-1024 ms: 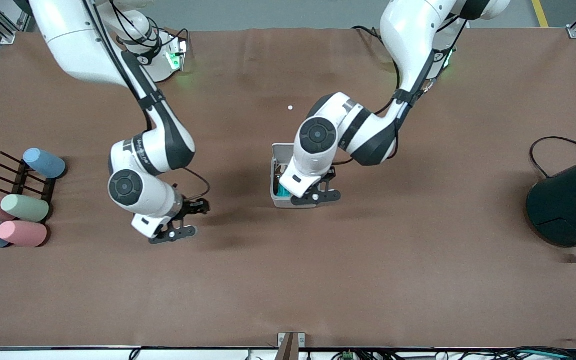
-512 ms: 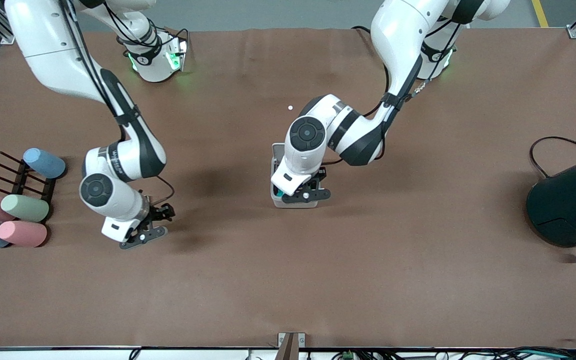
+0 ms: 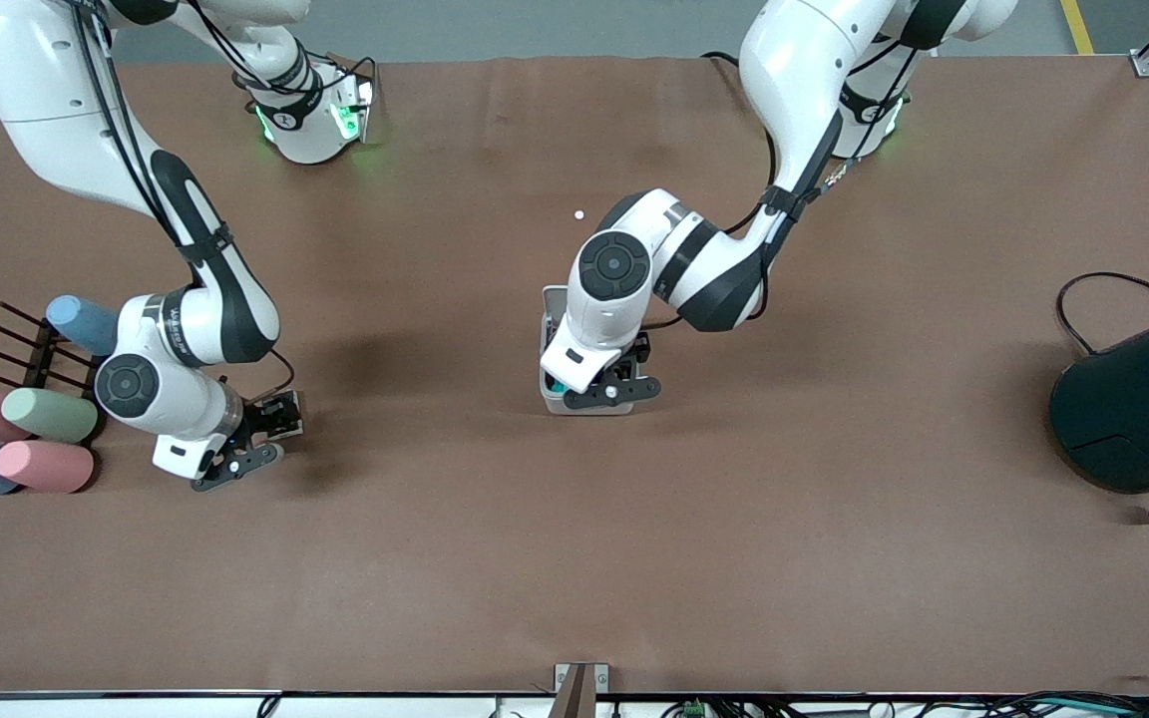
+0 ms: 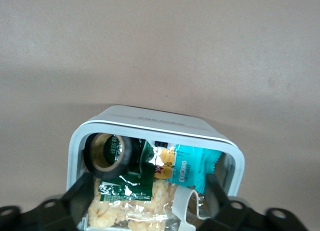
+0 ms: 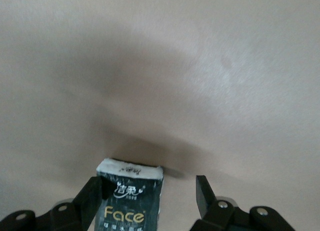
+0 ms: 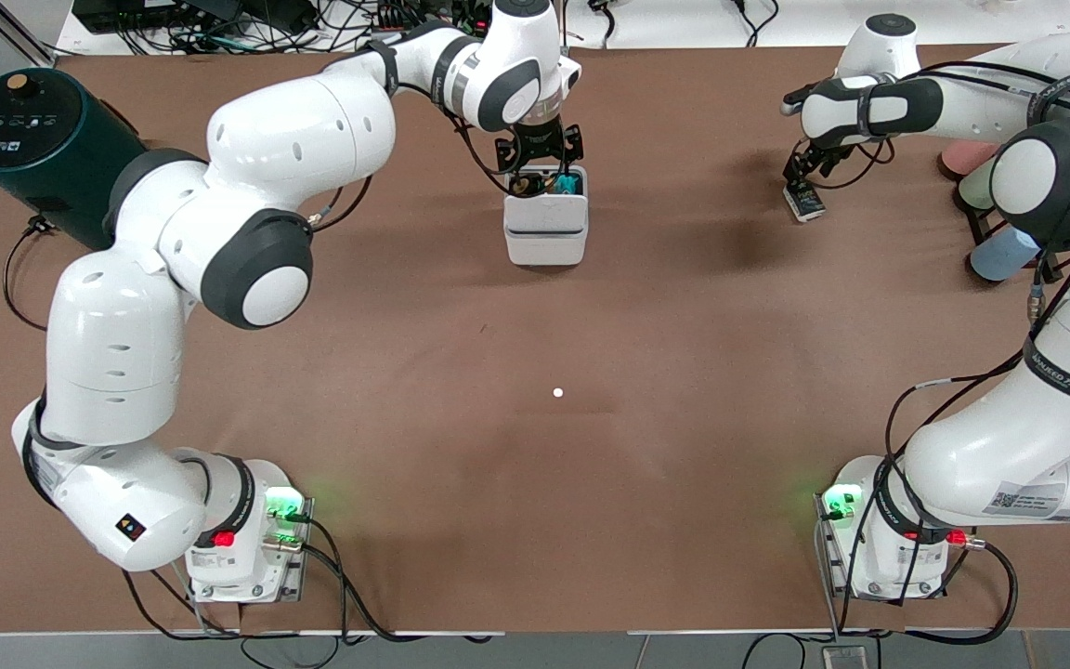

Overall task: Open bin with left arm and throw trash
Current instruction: 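Open the left gripper over the bin while the right gripper grasps tissues, then lift the tissues with the right gripper while the left gripper withdraws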

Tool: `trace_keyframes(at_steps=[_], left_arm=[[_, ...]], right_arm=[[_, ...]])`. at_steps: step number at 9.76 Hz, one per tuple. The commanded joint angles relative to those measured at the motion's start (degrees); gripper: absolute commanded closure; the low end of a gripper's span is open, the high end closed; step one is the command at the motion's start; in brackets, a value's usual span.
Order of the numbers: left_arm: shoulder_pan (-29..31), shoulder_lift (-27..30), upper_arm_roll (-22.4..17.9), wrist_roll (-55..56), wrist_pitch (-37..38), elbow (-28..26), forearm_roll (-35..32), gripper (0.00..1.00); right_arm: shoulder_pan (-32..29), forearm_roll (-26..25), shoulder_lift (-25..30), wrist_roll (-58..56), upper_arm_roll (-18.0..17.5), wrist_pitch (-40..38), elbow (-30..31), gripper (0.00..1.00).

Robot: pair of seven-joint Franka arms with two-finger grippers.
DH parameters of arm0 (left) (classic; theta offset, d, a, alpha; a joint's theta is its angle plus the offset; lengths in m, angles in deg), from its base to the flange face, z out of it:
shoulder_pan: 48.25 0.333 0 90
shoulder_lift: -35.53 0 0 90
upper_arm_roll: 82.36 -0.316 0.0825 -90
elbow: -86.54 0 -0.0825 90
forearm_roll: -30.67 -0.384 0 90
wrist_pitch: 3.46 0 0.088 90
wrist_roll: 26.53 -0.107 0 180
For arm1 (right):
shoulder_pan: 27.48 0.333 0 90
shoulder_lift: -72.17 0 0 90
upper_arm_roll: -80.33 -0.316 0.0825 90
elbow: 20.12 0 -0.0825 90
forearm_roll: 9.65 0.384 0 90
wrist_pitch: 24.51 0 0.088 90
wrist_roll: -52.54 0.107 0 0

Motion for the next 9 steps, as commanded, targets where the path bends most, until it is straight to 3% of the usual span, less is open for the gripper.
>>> trace_keyframes(at_steps=[1,3,5,9], left_arm=[[0.52,1.41,-0.14,0.73,0.72,0.58,0.84,0.0],[3.14,4.22,-0.67,-0.58,4.65,0.49,0.05,0.0],[9.11,8.25,-0.67,-9.68,11.24,0.32,-0.13,0.0],[21.94,17.39,-0.58,-20.0,21.46,-0.04,-0.13,0.0]], right_arm=[[-1.23,-0.33,1.79,-0.08,-1.37,0.71,2.83,0.15],[-1.14,-0.07,1.61,0.1,-1.46,0.7,3.7,0.15],[-1.14,1.16,1.44,0.01,-1.55,0.71,3.89,0.16],[-1.05,1.52,1.43,0.1,-1.63,0.71,4.68,0.49]])
